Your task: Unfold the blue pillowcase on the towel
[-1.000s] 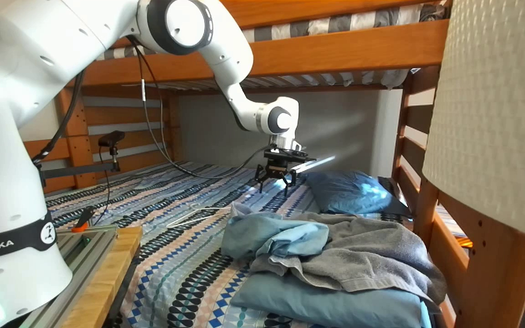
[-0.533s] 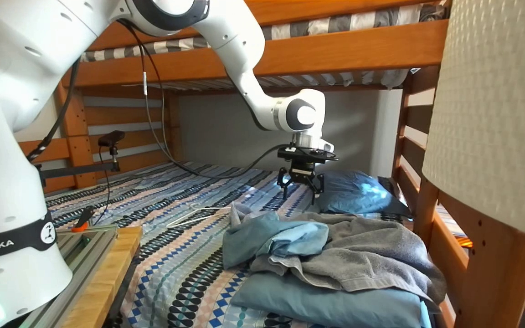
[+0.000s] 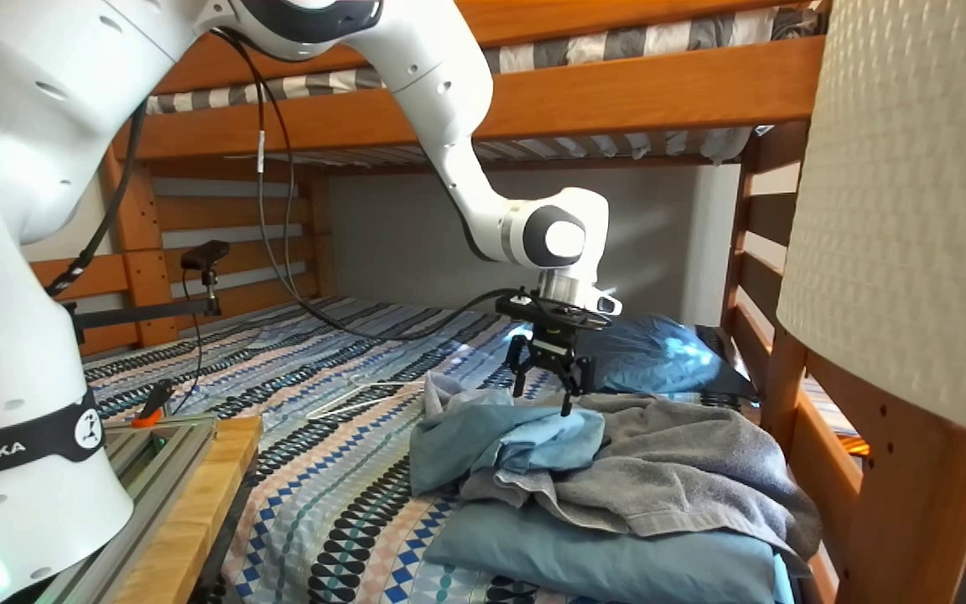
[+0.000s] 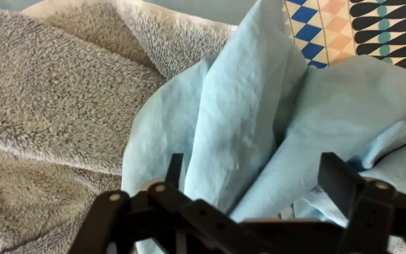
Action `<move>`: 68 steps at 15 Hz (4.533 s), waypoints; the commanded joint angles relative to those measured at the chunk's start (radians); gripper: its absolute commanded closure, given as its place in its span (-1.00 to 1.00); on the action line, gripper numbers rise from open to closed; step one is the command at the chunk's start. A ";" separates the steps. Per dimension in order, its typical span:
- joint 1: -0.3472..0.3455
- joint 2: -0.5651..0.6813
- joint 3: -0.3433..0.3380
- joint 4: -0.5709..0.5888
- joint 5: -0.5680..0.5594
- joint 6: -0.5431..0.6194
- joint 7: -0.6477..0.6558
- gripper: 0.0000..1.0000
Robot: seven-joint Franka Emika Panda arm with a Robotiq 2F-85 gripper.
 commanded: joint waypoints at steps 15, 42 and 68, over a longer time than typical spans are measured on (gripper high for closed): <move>0.007 -0.059 -0.014 -0.117 0.030 0.069 0.091 0.99; -0.002 -0.785 -0.004 -0.544 -0.276 0.146 0.877 -0.37; -0.018 0.197 0.127 0.143 0.246 0.202 -0.020 -1.00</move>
